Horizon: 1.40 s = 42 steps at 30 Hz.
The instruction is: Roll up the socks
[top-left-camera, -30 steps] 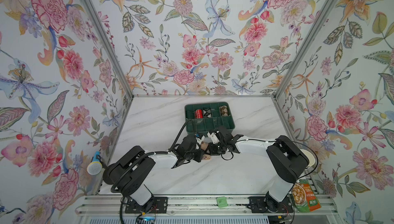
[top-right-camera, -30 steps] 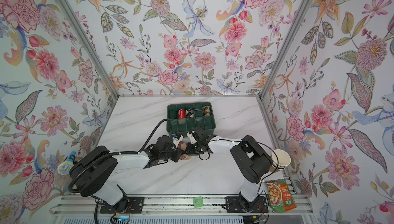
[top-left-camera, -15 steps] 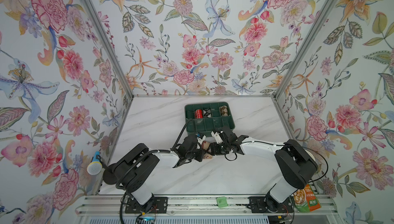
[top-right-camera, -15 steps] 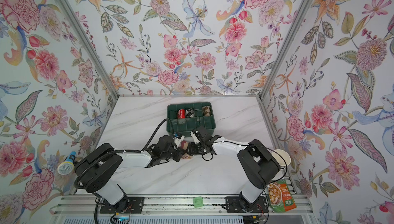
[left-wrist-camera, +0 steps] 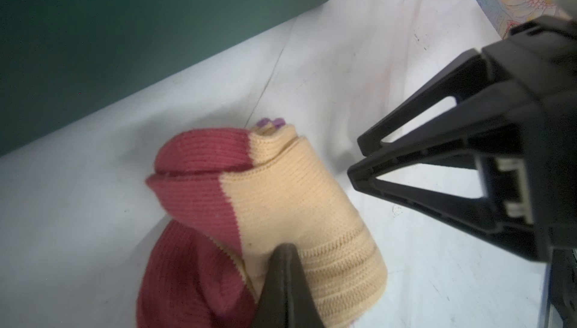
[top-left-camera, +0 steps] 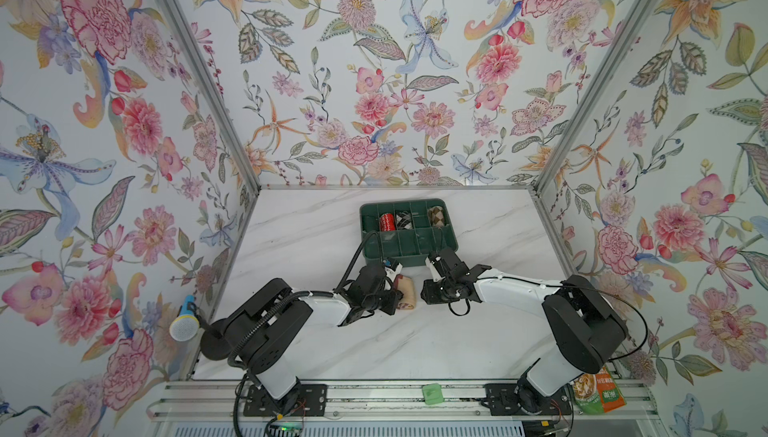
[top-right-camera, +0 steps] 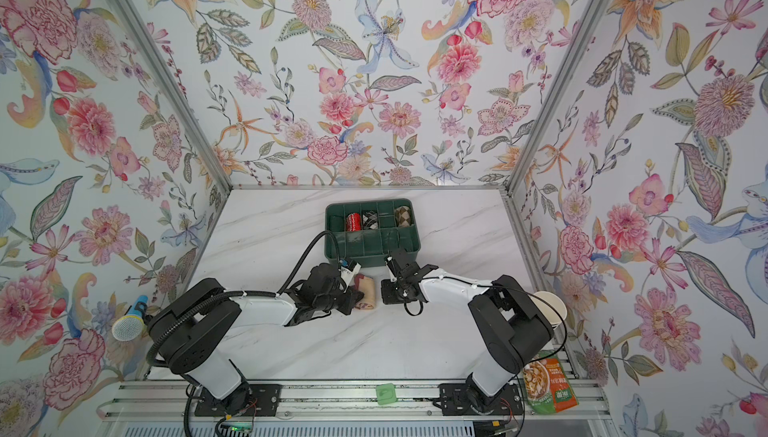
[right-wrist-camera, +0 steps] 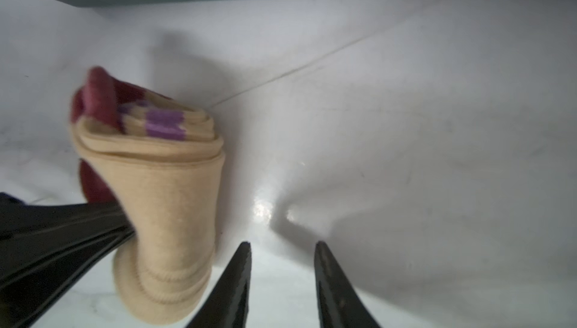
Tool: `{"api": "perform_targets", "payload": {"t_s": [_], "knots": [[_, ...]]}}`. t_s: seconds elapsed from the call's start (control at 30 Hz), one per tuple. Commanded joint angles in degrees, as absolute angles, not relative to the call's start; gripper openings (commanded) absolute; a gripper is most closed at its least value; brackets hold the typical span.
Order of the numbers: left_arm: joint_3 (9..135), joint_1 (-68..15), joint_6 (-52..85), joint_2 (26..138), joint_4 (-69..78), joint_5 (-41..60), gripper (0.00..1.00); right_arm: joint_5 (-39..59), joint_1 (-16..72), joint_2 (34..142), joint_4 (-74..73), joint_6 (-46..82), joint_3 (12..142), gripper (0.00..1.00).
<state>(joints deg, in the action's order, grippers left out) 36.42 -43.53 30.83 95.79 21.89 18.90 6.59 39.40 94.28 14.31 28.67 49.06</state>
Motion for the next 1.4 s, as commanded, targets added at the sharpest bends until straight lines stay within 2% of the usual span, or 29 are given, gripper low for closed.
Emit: {"api": "perform_targets", "payload": {"t_s": [0.0,1.07,1.37], "knots": [[35.77,-44.38,29.82,98.35,13.22,18.0,0.0,4.54,40.34,95.63,15.45,27.26,50.78,0.36],[36.48,-42.6,28.19,95.45,9.21,17.73,0.0,10.69,44.6,95.14,6.21,26.68,51.68,0.37],[34.65,-41.05,28.0,94.62,9.99,18.83,0.0,14.98,44.7,94.35,1.76,27.55,50.8,0.37]]}}
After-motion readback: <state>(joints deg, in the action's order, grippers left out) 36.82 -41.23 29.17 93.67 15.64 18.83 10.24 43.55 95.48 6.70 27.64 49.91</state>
